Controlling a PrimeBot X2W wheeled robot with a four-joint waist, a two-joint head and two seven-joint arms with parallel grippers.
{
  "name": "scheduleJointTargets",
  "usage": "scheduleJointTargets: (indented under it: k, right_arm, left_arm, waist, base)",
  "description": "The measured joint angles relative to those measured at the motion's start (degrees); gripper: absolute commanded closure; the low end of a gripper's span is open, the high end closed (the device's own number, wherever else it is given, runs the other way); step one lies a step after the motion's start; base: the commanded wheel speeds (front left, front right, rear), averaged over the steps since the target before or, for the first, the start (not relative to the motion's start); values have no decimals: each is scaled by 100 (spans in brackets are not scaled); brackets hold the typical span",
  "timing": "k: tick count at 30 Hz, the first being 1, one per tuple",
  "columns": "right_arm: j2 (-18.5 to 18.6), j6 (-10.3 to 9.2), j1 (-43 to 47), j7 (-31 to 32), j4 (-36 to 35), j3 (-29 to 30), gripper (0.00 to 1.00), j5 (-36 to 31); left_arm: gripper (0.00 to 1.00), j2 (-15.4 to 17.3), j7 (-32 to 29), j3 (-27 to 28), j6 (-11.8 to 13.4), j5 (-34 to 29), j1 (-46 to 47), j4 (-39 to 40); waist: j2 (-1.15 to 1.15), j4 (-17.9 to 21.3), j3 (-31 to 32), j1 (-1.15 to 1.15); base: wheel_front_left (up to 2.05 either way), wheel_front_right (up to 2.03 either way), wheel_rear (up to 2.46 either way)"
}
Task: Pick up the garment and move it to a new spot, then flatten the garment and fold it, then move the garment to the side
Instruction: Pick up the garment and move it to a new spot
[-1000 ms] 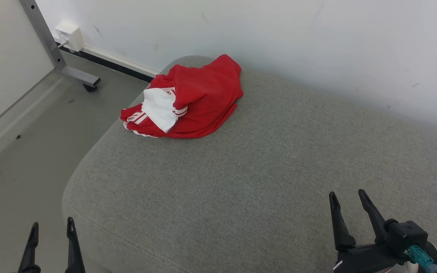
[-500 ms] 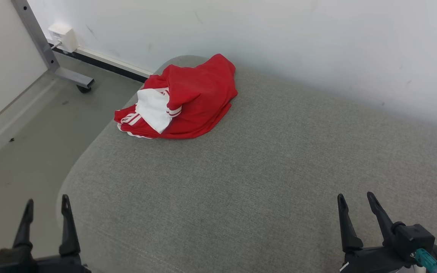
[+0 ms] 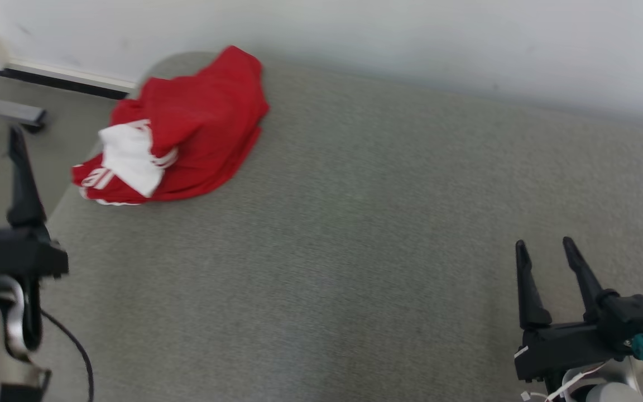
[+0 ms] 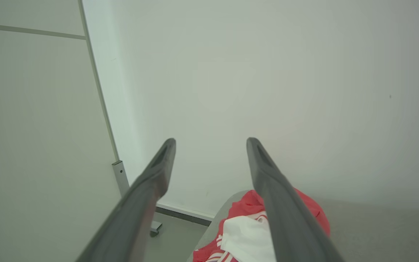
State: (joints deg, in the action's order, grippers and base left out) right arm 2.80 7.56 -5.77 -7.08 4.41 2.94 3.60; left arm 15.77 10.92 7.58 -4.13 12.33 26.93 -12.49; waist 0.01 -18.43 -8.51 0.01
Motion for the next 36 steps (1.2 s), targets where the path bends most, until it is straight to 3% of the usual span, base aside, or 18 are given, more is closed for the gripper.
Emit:
scheduleJointTargets:
  k: [8, 17, 22, 34, 35, 36]
  right_arm:
    - [4, 0, -174, -102, -172, 229, 0, -60]
    - [5, 0, -308, -179, -264, 319, 0, -67]
    - [5, 0, -363, -187, -283, 335, 0, -69]
    - [4, 0, -396, -148, -315, 297, 0, -101]
    - [4, 0, -397, -145, -322, 298, 0, -102]
    - [4, 0, -397, -143, -327, 296, 0, -102]
  left_arm:
    - [0, 423, -336, 90, -75, 171, 1164, -587]
    - [0, 832, -962, -41, -192, 299, 1907, -1957]
    - [0, 977, -1232, -110, -242, 374, 2132, -2586]
    - [0, 1055, -2674, -636, -304, 594, 2332, -3964]
    - [22, 1063, -2704, -677, -312, 615, 2339, -3998]
    - [64, 1077, -2755, -713, -327, 672, 2358, -4035]
  waist:
    - [0, 741, -613, 0]
    - [0, 1412, -1231, 1]
    - [1, 1611, -1431, 1]
    - [0, 1808, -1512, 0]
    - [0, 1815, -1505, 0]
    - [0, 1821, -1498, 0]
  base:
    - [0, 0, 0]
    - [0, 0, 0]
    - [0, 0, 0]
    - [0, 0, 0]
    - [0, 0, 0]
    - [0, 0, 0]
